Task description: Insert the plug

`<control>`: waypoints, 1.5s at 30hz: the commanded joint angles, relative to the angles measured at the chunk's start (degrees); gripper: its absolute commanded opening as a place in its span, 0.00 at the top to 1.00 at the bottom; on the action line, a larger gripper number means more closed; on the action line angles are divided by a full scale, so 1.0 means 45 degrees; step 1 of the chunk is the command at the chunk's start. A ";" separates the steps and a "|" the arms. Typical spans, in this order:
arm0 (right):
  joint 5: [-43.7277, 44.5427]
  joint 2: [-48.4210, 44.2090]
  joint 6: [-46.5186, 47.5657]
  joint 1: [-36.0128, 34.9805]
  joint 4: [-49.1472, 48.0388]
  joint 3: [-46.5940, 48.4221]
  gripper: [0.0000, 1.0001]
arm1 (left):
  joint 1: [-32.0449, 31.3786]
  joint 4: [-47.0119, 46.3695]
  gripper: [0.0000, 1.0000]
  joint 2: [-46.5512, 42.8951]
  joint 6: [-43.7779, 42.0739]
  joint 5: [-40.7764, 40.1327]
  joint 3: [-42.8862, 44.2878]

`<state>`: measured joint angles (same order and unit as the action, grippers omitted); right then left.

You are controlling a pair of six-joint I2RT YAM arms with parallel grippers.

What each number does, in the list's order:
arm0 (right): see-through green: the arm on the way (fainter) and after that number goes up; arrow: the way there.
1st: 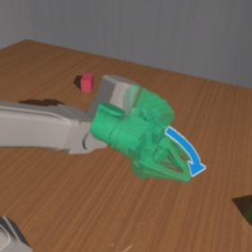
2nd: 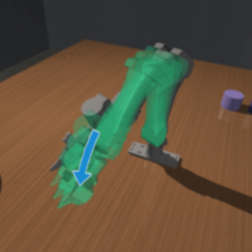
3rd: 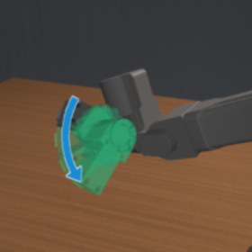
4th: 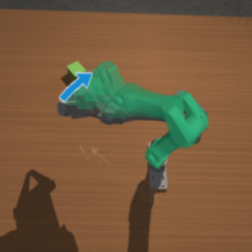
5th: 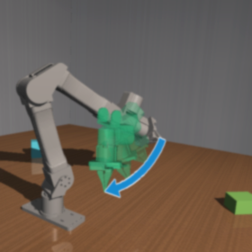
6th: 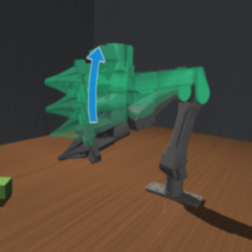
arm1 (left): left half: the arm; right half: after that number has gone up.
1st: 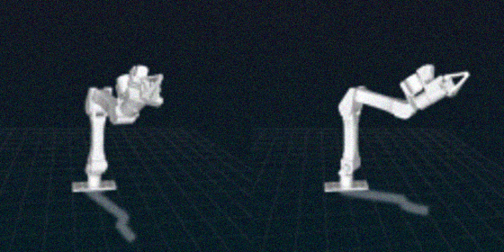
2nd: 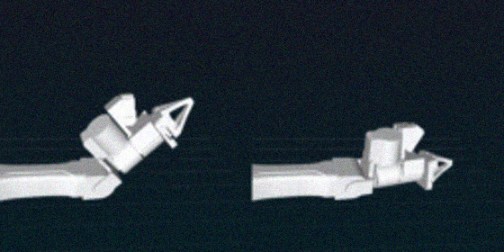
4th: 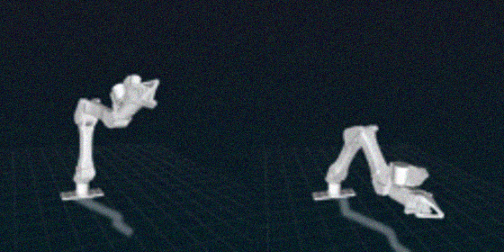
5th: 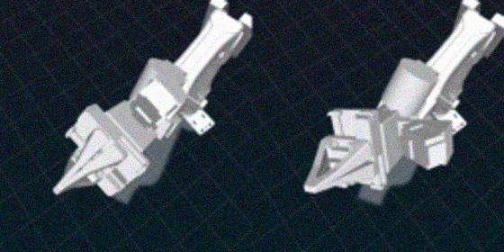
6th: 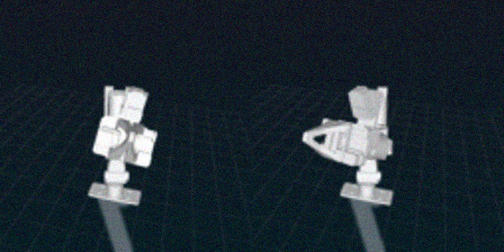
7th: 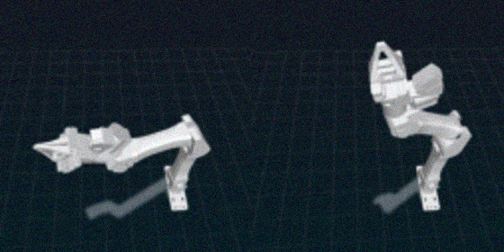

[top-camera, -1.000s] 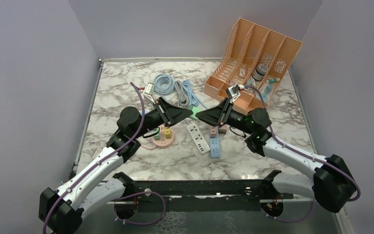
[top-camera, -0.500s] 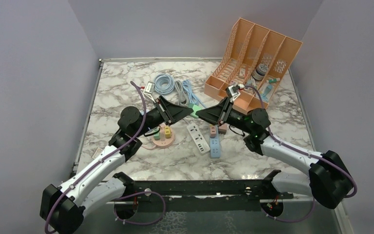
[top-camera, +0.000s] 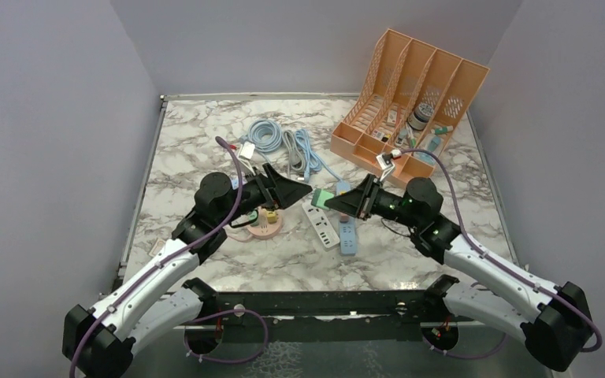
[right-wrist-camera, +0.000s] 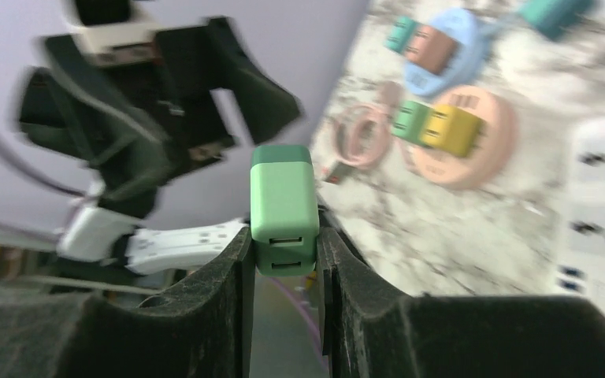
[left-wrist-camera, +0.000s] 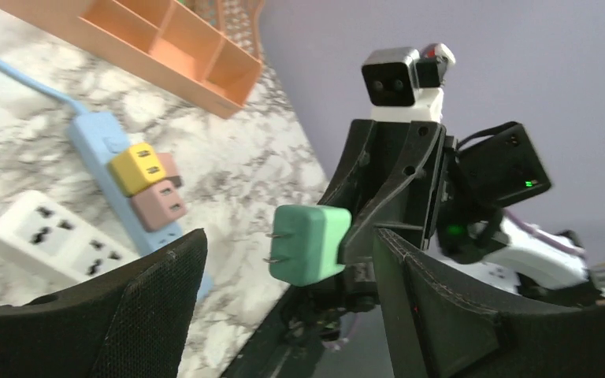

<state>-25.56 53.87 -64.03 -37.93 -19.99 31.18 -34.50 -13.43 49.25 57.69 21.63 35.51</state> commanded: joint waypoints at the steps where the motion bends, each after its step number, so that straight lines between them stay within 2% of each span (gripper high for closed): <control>1: 0.1792 -0.0576 0.3512 -0.0080 0.6189 0.1115 0.94 | 0.0069 0.3504 0.21 -0.0602 -0.3113 -0.1973 0.1311; 7: 0.3102 -0.1288 0.5323 -0.0085 1.0157 0.2517 0.95 | 0.0069 0.5251 0.21 -0.1049 -0.5101 -0.4288 0.1991; 10: 0.3628 -0.0984 0.5729 -0.0084 1.1768 0.3390 0.95 | 0.0069 0.5505 0.21 -0.1271 -0.6232 -0.5433 0.1913; 12: 0.3852 -0.0387 0.5909 -0.0086 1.2834 0.4062 0.95 | 0.0072 0.5967 0.21 -0.1392 -0.6348 -0.6512 0.1956; 15: 0.3887 0.0616 0.6494 -0.0086 1.4362 0.4915 0.97 | 0.0089 0.6137 0.21 -0.1671 -0.6203 -0.6862 0.1771; 18: 0.4172 0.1407 0.6997 -0.0086 1.5442 0.5500 0.99 | 0.0089 0.5653 0.21 -0.1859 -0.5976 -0.6398 0.1220; 22: 0.4968 0.1792 0.7643 -0.0085 1.5785 0.5571 0.99 | 0.0089 0.5563 0.21 -0.1557 -0.5674 -0.6306 0.1093; 26: 0.4569 0.2533 0.7929 -0.0085 1.6008 0.5560 0.99 | 0.0109 0.5345 0.21 -0.1416 -0.5422 -0.6051 0.0895; 38: 0.3613 0.4468 0.7549 -0.0085 1.4233 0.5117 0.99 | 0.0149 0.4958 0.23 -0.2036 -0.5431 -0.5726 0.0553; 45: 0.4666 0.6203 0.7657 -0.0086 1.4702 0.5968 0.99 | 0.0147 0.4940 0.23 -0.2307 -0.5422 -0.5696 0.0509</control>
<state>-7.16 79.11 -29.85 -37.93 46.63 54.89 -34.17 10.46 39.88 33.06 -5.17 38.44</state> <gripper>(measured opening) 0.289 0.769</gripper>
